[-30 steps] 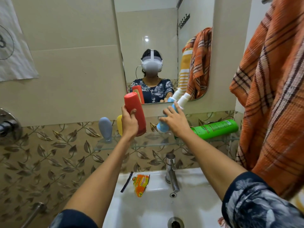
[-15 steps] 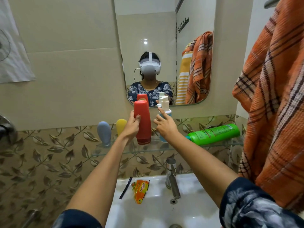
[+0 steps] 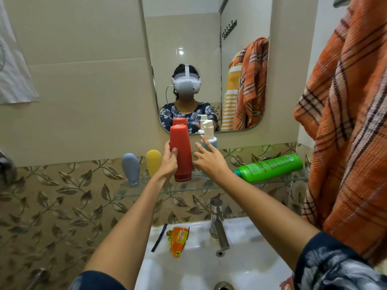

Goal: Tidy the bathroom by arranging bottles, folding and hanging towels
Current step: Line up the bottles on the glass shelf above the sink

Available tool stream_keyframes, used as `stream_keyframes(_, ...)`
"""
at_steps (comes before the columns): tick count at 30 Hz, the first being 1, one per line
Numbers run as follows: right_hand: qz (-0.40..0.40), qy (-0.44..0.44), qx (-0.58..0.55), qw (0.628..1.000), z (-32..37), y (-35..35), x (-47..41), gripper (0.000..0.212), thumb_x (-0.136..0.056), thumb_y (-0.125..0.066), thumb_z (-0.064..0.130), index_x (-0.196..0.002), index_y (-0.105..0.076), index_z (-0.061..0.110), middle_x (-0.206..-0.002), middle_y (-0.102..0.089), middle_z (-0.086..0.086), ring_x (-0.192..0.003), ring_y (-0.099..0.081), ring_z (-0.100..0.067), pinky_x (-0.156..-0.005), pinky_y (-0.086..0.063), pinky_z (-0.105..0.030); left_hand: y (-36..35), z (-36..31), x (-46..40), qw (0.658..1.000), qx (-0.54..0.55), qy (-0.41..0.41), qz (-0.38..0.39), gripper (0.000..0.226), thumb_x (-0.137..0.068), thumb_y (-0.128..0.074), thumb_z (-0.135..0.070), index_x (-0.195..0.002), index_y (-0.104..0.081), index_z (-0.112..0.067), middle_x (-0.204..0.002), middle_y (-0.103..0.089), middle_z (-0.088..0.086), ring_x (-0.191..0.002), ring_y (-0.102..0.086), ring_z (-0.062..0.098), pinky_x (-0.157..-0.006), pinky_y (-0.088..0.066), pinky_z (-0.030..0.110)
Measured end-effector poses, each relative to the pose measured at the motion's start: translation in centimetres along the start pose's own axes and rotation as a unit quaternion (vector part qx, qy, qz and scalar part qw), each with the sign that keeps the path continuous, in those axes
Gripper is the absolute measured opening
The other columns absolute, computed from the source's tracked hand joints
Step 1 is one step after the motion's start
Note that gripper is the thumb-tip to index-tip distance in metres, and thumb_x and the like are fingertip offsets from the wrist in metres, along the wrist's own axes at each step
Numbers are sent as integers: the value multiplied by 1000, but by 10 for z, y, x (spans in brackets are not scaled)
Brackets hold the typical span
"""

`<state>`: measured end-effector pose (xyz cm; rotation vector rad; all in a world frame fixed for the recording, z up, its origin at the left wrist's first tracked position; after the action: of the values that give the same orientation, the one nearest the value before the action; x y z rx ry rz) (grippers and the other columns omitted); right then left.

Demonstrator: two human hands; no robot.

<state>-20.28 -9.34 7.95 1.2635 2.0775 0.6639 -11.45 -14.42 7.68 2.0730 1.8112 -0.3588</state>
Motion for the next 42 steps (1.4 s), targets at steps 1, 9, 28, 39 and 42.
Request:
stream_keyframes(1,-14,5,-9,1000,1,2,2,38,-95,-49,25,-133,-52,26,-145,-43,-4,-147,-12,-30,-110,19,-53,1,-1,2,1000,-14,-7,-19,39,-102,-26,-12,-141,-26,-9,-133,-46,19,-112,-51,25,-91,-44,32)
stream_keyframes(9,-230,59,-76,968,-6,27,36,24,-83,-59,2,-102,-66,14,-104,-65,-4,-115,-56,-23,-119,-14,-45,-11,-22,52,954,-152,-128,-223,57,-98,-39,-15,-148,-10,-14,-155,-16,14,-142,-17,27,-112,-22,39)
stream_keyframes(28,36,-189,-276,942,-120,-143,126,90,-79,-54,65,-150,-23,17,-152,-32,-8,-142,-25,-28,-116,-19,-40,-172,2,64,863,-455,-202,86,70,-87,-56,-40,-143,-28,-9,-138,-46,10,-131,-35,26,-114,-20,36)
stream_keyframes(39,-23,-184,-269,945,-128,-130,123,63,-88,-46,58,-136,-44,17,-134,-53,-5,-121,-49,-25,-107,-30,-42,-172,-20,54,810,-533,-236,60,31,-91,-53,-35,-115,-54,-15,-107,-64,5,-108,-46,26,-114,-16,40)
stream_keyframes(42,-77,-209,-330,918,-138,-123,123,56,-90,-44,57,-129,-50,17,-124,-58,-6,-112,-52,-28,-99,-34,-41,-169,-41,49,799,-539,-264,29,28,-93,-49,-32,-113,-54,-15,-109,-62,5,-112,-46,26,-115,-8,42)
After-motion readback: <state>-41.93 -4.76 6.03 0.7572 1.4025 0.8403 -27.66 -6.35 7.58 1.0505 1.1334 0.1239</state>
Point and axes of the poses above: each hand's wrist, its own x-axis away from the middle knuckle, its own y-axis out of the back of the hand, z = x × y, the point moved 9 cm from there along -x, towards the middle knuckle
